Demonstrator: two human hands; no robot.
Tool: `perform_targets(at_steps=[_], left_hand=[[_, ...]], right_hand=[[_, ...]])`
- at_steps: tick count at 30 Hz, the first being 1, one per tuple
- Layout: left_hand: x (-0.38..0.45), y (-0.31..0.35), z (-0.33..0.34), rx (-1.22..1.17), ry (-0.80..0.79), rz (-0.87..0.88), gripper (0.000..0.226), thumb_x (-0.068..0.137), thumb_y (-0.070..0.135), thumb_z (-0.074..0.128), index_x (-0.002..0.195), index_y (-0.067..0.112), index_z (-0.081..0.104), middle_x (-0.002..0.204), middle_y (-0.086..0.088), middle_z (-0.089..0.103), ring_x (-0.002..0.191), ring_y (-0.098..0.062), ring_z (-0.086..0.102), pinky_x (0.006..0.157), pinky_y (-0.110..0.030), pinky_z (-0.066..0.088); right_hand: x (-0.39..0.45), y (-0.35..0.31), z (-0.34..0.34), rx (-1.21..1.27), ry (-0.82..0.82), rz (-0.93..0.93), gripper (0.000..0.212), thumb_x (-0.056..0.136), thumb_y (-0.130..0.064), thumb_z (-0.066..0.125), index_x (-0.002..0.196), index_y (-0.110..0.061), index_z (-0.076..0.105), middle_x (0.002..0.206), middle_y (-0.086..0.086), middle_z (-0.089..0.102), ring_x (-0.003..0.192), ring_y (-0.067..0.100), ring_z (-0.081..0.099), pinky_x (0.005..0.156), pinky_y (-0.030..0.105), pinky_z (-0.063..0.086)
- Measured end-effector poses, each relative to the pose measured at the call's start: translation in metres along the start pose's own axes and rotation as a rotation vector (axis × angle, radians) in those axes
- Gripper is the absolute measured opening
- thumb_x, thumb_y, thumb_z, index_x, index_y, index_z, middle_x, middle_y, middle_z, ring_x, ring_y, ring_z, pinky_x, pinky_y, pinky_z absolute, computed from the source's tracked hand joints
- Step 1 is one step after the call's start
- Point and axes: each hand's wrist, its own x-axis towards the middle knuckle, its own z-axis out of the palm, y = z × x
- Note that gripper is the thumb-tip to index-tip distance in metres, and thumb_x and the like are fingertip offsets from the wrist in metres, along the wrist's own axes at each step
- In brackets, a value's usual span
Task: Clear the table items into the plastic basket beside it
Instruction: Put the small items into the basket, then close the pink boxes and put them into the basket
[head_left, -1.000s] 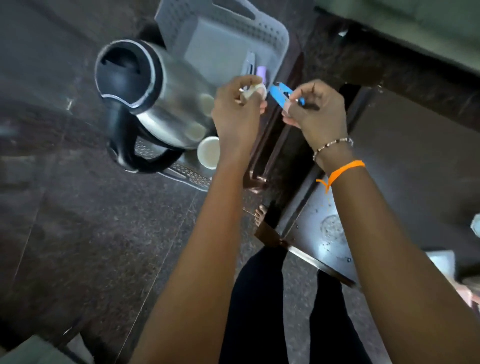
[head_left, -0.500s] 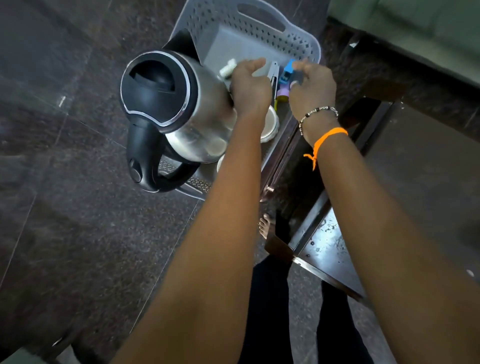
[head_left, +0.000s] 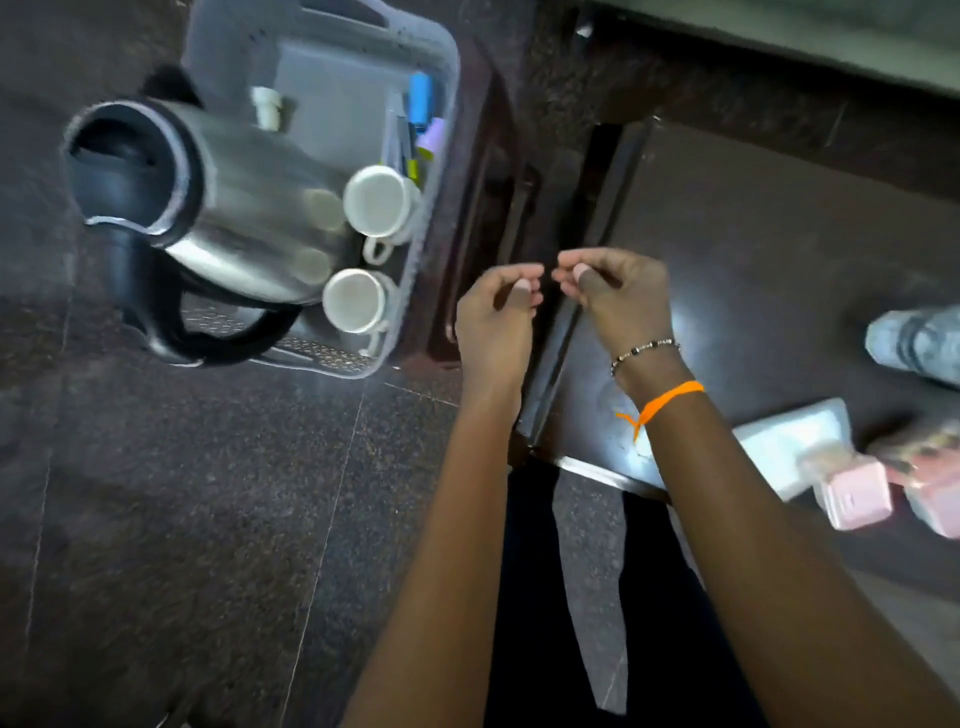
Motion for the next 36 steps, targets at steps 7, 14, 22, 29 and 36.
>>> perform_targets(at_steps=[7,14,22,29,36], left_hand=[[-0.075,-0.068,0.091,0.188,-0.202,-0.081,0.027,0.091,-0.001,0.046,0.085,0.016,0.066,0.079,-0.001,0.064,0.072,-0.011,0.056,0.066,-0.017,0.047],[-0.125,-0.109,0.174,0.451,-0.44,-0.084,0.026,0.088,0.004,0.047,0.082,0.02,0.067,0.076,0.003,0.065,0.071,-0.01,0.06,0.077,-0.03,0.051],[-0.165,-0.158,0.246,0.816,-0.618,-0.159,0.023,0.09,0.006,0.046,0.105,0.008,0.064,0.11,-0.011,0.066,0.103,-0.029,0.062,0.087,-0.03,0.049],[-0.173,-0.182,0.28,1.166,-0.547,0.005,0.032,0.088,0.008,0.051,0.119,0.001,0.048,0.126,-0.018,0.054,0.118,-0.032,0.051,0.095,-0.036,0.04],[-0.168,-0.189,0.294,1.282,-0.498,0.111,0.034,0.09,0.012,0.053,0.123,0.003,0.048,0.131,-0.015,0.05,0.117,-0.032,0.053,0.095,-0.037,0.045]], right_hand=[[-0.039,0.064,-0.119,-0.005,0.148,0.125,0.022,0.087,0.009,0.045,0.096,0.008,0.065,0.074,0.007,0.061,0.051,-0.004,0.06,0.058,0.007,0.052],[-0.063,0.12,-0.226,-0.021,0.307,0.199,0.021,0.084,0.005,0.05,0.091,-0.003,0.068,0.075,0.01,0.062,0.059,0.016,0.057,0.077,0.04,0.054],[-0.077,0.189,-0.321,0.07,0.544,0.358,0.023,0.082,0.004,0.048,0.089,-0.005,0.068,0.077,0.012,0.062,0.059,0.018,0.057,0.069,0.036,0.053],[-0.066,0.224,-0.361,-0.018,0.646,0.513,0.015,0.079,-0.018,0.062,0.086,-0.007,0.07,0.089,0.017,0.073,0.086,0.031,0.068,0.091,0.04,0.052],[-0.05,0.226,-0.38,-0.155,0.708,0.513,0.021,0.078,-0.029,0.067,0.089,-0.011,0.067,0.097,0.008,0.073,0.095,0.025,0.064,0.072,0.024,0.04]])
